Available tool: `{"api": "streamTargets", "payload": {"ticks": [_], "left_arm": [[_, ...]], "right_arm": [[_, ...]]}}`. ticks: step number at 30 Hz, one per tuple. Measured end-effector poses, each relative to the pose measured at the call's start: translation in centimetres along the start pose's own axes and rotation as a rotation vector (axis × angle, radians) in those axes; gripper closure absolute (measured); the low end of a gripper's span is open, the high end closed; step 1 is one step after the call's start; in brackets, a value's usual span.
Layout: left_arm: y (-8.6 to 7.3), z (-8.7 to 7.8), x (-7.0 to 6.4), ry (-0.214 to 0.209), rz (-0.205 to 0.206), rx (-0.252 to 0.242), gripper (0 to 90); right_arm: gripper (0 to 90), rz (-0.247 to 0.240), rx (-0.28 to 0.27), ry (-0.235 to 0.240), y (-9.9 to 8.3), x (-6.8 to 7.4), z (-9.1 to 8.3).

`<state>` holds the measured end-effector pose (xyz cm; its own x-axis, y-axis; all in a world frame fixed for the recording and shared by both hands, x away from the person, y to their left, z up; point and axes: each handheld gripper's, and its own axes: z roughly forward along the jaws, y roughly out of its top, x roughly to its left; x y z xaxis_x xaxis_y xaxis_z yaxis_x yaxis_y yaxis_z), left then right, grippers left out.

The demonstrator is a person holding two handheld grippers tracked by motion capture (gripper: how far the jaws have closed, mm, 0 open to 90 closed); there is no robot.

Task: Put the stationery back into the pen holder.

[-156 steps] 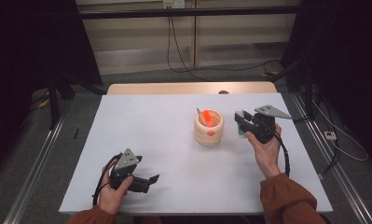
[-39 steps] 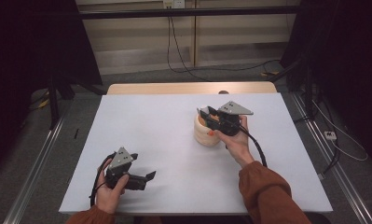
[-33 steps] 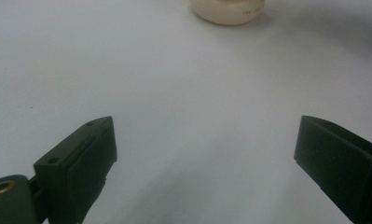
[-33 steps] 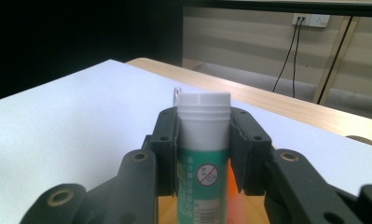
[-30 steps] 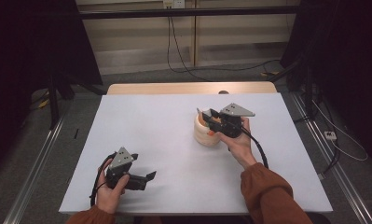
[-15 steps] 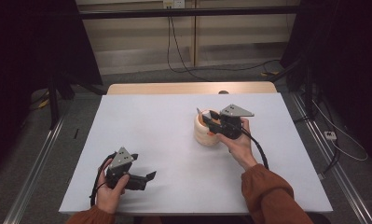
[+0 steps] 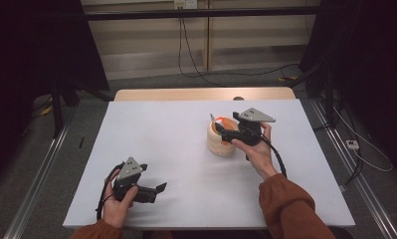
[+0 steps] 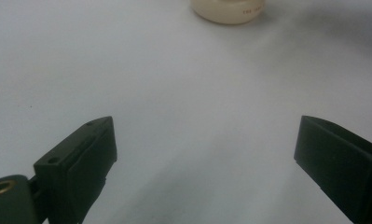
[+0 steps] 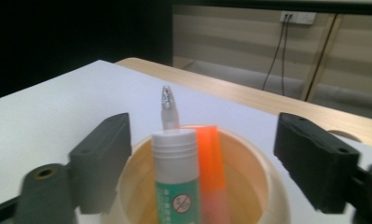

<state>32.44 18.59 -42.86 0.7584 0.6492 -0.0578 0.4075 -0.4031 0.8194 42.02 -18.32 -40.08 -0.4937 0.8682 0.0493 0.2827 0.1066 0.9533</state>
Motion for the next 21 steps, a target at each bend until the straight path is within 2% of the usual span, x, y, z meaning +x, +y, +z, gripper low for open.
{"api": "streamTargets", "payload": {"ticks": [4, 10, 16, 21], "left_arm": [[0.02, -0.01, 0.1, 0.0, 0.004, 0.001, 5.6], [0.09, 0.08, 0.18, 0.006, -0.008, -0.004, 5.6], [0.21, 0.2, 0.32, 0.014, -0.009, -0.008, 5.6], [0.24, 0.27, 0.43, 0.018, -0.02, -0.016, 5.6]], "right_arm": [[1.9, 0.009, -0.007, -0.024, 0.12, 0.15, 0.16], [2.0, -0.017, -0.014, -0.029, 0.14, 0.24, 0.25], [3.7, -0.008, 0.017, -0.024, 0.19, -0.13, -0.14], [3.3, -0.002, 0.022, -0.018, 0.42, -0.3, -0.71]]}}
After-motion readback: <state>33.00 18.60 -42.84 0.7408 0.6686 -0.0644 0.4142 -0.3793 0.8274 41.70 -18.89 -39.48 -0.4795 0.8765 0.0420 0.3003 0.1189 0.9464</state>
